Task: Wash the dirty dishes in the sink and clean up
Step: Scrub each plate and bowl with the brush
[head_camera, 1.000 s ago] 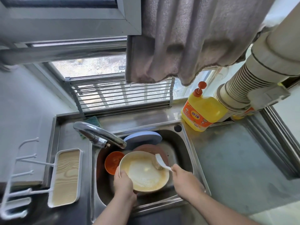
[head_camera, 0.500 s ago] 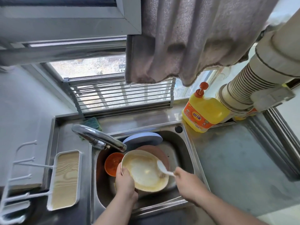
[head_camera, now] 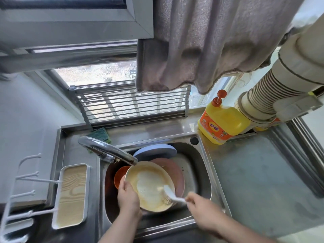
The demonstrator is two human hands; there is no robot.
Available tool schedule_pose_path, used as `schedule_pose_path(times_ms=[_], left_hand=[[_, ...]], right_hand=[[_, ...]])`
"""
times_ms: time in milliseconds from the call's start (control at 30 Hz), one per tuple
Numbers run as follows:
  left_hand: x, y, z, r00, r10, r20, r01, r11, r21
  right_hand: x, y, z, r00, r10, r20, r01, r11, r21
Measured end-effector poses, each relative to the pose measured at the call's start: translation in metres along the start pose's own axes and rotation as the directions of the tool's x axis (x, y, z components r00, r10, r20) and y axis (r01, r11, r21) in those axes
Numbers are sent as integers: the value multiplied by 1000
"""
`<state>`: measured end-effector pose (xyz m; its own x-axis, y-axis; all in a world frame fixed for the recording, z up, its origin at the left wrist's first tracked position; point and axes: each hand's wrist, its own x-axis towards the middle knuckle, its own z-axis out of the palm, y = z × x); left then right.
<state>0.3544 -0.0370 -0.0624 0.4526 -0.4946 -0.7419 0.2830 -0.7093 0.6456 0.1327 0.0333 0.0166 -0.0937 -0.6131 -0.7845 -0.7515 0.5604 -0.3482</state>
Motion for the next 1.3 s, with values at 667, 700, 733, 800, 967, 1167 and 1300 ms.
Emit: schedule_pose_path(times_ms=[667, 700, 733, 800, 967, 1167, 1300], left_hand=[[-16, 3, 7, 996, 39, 85, -55, 979, 194], [-14, 8, 6, 998, 35, 57, -45, 983, 180], [-10, 12, 4, 999, 23, 32, -28, 984, 176], [-7, 13, 7, 1000, 18, 8, -19, 987, 163], [-29, -1, 11, 973, 161, 164, -210, 912, 353], [-16, 35, 19, 902, 325, 285, -415, 836, 359], [-6, 66, 37, 838, 466, 285, -543, 767, 341]], right_hand=[[16, 7, -6, 993, -57, -106, 65, 996, 67], [7, 17, -4, 996, -51, -76, 57, 995, 77], [-4, 20, 2, 998, -55, -42, 59, 994, 96], [-26, 7, 18, 994, -112, 16, 109, 985, 136], [0, -14, 5, 975, -177, -136, 182, 983, 24], [-8, 62, -28, 968, -61, -242, 92, 988, 122], [-22, 83, -13, 963, -2, -269, 71, 966, 250]])
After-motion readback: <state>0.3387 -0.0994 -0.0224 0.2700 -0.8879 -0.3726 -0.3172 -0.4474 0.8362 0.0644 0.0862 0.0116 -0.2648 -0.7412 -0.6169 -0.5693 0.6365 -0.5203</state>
